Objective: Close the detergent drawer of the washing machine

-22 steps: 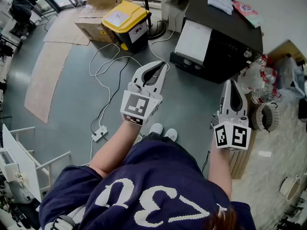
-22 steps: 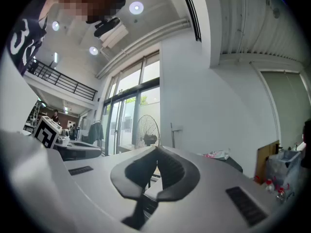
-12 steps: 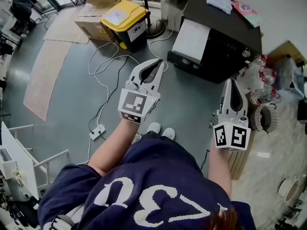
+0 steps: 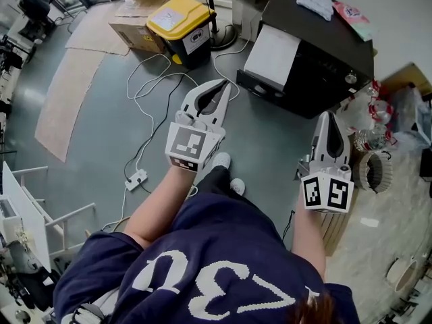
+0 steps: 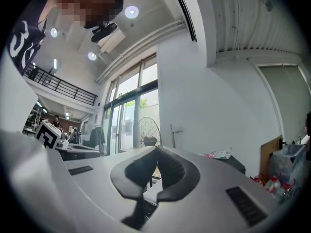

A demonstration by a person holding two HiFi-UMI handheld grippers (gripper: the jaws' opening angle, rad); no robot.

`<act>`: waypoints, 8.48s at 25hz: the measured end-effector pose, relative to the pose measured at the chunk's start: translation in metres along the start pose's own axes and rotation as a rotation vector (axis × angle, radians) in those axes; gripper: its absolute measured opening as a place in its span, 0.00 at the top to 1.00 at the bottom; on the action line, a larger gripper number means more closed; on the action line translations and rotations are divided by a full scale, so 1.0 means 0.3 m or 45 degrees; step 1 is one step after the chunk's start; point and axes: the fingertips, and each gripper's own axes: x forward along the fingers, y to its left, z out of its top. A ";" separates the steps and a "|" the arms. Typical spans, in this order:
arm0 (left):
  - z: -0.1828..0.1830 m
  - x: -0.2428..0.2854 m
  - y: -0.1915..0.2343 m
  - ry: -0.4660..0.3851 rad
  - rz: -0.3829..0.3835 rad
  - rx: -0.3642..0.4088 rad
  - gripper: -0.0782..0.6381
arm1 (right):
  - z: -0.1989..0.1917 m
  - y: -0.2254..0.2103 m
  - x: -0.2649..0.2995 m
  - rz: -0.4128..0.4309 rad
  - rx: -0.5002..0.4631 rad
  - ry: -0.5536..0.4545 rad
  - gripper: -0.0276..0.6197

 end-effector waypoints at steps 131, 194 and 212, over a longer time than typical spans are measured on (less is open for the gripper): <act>-0.808 1.156 0.328 0.552 -0.775 -0.153 0.69 | -1.098 -0.285 0.989 0.763 0.025 1.142 0.80; -0.797 1.553 0.448 0.549 -0.335 -0.193 0.86 | -1.082 -0.619 1.283 -0.077 0.078 0.862 0.93; -0.791 1.661 0.480 0.551 -0.269 -0.185 0.86 | -1.085 -0.622 1.407 -0.078 0.057 0.864 0.93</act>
